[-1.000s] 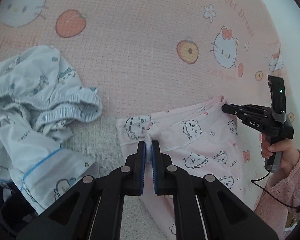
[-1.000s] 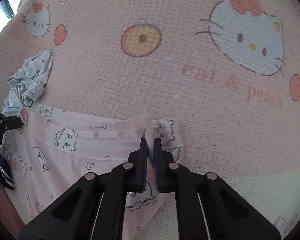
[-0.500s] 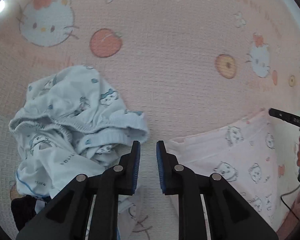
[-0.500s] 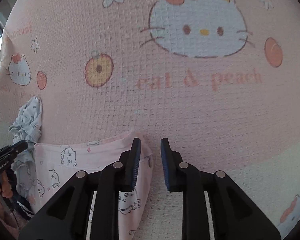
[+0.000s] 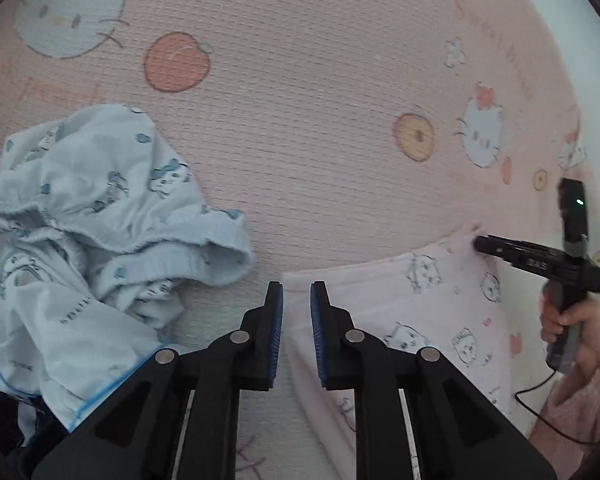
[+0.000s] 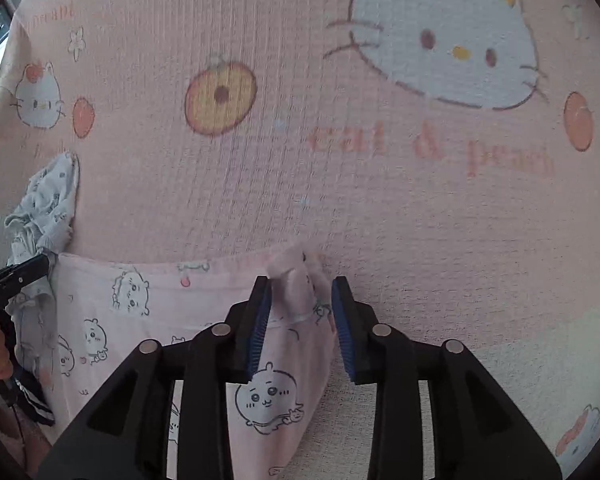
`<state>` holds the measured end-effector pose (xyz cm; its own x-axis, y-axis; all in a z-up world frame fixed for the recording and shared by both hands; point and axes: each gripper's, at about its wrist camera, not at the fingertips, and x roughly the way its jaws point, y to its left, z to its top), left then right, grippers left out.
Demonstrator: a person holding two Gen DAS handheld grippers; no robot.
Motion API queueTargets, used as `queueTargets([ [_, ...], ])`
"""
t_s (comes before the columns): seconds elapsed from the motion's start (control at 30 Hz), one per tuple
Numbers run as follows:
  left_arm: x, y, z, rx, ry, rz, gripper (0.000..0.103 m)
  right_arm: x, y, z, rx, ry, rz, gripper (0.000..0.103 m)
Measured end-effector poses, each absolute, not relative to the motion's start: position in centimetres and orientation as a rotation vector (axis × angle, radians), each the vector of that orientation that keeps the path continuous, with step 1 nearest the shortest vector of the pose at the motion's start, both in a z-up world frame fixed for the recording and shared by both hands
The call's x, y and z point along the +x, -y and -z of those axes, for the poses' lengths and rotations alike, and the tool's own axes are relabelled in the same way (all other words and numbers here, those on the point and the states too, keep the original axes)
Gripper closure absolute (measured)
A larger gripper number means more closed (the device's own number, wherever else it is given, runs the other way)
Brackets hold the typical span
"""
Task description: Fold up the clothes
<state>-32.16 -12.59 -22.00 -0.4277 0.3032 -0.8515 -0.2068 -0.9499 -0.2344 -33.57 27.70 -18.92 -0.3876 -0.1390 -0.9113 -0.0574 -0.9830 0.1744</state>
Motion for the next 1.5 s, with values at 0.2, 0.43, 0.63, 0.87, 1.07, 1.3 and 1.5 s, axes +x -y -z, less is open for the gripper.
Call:
queueTargets([
  [0.2, -33.7, 11.1, 23.9, -1.548, -0.010, -2.521, 0.081, -34.6, -31.0, 18.3, 1.724, 0.454, 2.601, 0.069],
  [0.43, -31.3, 8.9, 20.6, -1.527, 0.021, -2.585, 0.062, -28.7, -29.8, 14.8, 1.637, 0.449, 2.636, 0.068],
  [0.63, -22.6, 9.8, 21.7, -1.805, 0.295, -2.480, 0.062, -18.9, -24.3, 14.2, 1.635, 0.597, 2.382, 0.067],
  [0.87, -13.5, 9.8, 22.8, -1.841, 0.557, -2.367, 0.062, -8.9, -20.4, 18.0, 1.747, 0.577, 2.315, 0.067],
  [1.07, -7.8, 8.8, 23.4, -1.845, 0.710, -2.256, 0.062, -5.0, -20.1, 19.1, 1.810, 0.522, 2.344, 0.067],
  [1.3, -3.5, 7.5, 25.1, -1.883, 0.810, -2.089, 0.062, -1.7, -20.1, 20.7, 1.817, 0.590, 2.327, 0.066],
  [1.5, -2.7, 7.1, 25.5, -1.872, 0.810, -2.094, 0.069, -2.4, -19.5, 21.3, 1.726, 0.669, 2.278, 0.030],
])
